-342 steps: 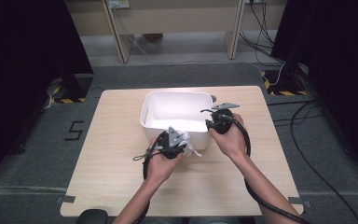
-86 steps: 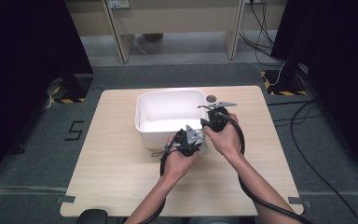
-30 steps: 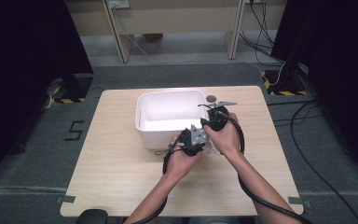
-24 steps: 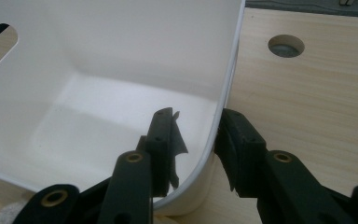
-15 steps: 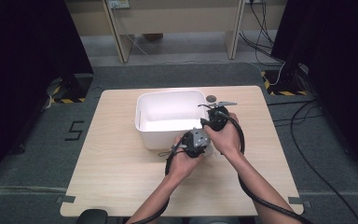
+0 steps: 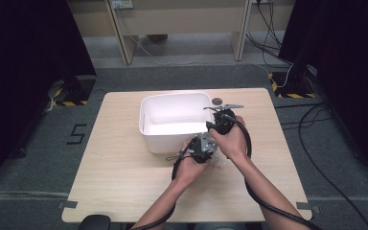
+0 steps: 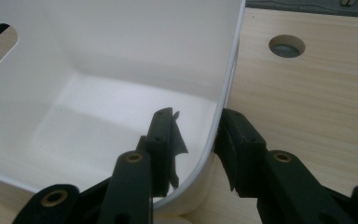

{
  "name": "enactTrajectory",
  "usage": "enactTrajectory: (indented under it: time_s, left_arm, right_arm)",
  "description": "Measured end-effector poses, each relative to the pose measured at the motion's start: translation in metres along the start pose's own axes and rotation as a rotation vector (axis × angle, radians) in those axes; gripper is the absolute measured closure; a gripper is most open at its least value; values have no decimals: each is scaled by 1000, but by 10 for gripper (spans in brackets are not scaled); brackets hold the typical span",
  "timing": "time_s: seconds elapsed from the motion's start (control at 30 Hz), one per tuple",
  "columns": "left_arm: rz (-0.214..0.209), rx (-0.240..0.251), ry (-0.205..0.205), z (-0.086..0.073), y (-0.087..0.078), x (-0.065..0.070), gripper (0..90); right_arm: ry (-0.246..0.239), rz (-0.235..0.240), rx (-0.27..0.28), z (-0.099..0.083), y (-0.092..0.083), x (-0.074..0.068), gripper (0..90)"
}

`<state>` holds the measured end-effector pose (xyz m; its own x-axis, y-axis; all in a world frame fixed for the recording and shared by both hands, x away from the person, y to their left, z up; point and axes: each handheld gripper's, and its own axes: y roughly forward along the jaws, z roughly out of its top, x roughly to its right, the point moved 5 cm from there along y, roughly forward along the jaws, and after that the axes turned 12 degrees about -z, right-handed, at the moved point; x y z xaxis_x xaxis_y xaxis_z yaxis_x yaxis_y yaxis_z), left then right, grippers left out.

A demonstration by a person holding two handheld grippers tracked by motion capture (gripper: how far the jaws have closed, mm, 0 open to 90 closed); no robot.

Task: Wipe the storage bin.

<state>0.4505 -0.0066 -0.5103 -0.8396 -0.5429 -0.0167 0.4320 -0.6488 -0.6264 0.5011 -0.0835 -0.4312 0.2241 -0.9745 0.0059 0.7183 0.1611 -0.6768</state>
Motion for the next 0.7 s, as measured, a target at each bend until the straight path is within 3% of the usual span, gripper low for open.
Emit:
enactTrajectory:
  time_s: [0.43, 0.53, 0.7]
  left_arm:
    - [-33, -22, -22, -4, 6, -2, 745]
    - [-41, -27, -33, -5, 2, -2, 743]
    - [-56, -54, -44, -9, -23, -10, 737]
  right_arm:
    - [13, 11, 0, 0, 1, 1, 662]
    - [16, 11, 1, 0, 1, 1, 659]
    - [17, 20, 10, 1, 2, 2, 640]
